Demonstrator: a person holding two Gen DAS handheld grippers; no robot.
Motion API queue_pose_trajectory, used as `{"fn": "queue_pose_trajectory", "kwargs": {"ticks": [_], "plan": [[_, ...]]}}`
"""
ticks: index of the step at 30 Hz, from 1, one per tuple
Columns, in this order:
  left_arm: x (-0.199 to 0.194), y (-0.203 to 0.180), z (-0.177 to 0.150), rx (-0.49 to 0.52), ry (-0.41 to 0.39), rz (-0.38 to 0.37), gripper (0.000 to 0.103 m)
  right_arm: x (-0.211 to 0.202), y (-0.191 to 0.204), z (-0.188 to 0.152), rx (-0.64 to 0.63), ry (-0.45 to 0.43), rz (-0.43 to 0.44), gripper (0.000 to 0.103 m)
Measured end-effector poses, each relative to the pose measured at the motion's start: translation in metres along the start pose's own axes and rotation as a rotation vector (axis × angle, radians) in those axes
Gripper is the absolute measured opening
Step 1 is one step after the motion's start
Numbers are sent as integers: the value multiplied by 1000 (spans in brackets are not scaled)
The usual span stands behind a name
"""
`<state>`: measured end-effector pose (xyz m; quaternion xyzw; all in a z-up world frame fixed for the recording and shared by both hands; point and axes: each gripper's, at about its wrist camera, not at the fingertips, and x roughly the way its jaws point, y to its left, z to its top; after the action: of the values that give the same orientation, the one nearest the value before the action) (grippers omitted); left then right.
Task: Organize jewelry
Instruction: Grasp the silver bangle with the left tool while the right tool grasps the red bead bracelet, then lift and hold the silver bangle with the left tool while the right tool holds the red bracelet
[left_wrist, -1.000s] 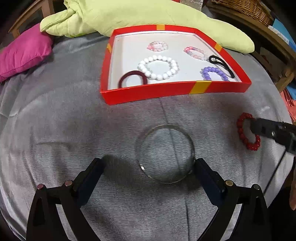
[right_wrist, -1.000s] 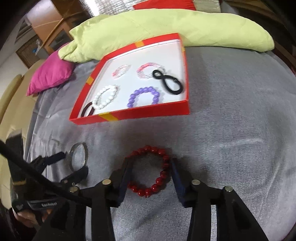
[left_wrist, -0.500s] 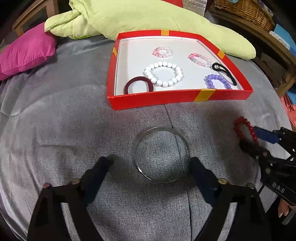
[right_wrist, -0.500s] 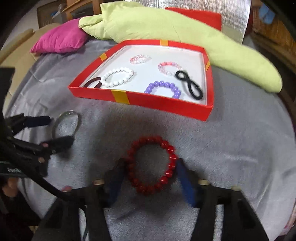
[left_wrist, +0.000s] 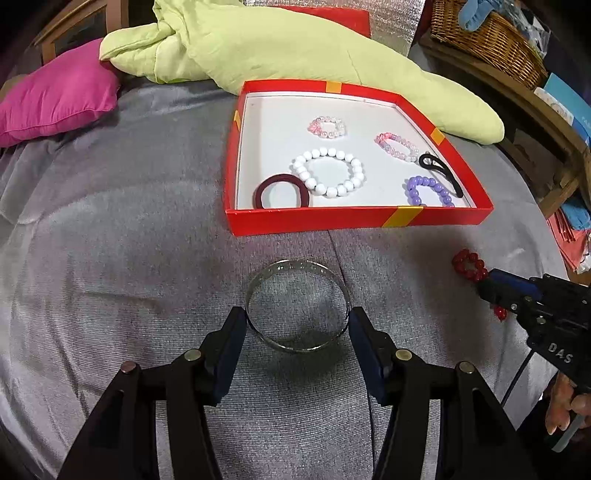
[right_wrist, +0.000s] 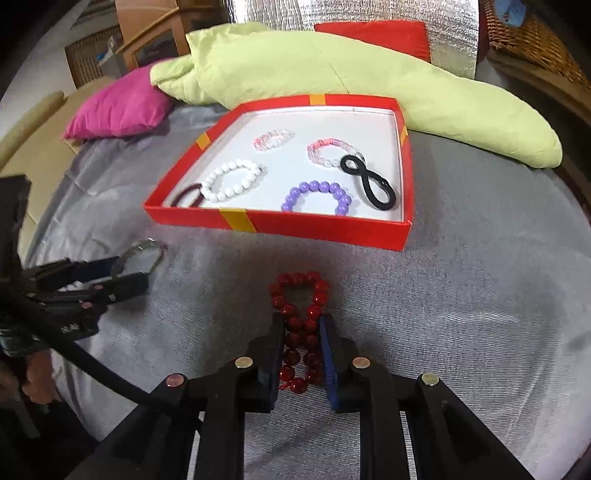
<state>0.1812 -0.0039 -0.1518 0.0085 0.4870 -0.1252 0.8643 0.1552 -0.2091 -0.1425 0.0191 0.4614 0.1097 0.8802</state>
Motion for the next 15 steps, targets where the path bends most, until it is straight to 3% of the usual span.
{"fn": "queue_pose_trajectory", "kwargs": {"ticks": [4, 15], "plan": [[-7, 0, 1, -3, -21, 6, 59, -7, 1, 2, 12, -24, 58, 20], [-23, 0, 3, 4, -67, -1, 59, -17, 9, 6, 3, -80, 104, 20]]}}
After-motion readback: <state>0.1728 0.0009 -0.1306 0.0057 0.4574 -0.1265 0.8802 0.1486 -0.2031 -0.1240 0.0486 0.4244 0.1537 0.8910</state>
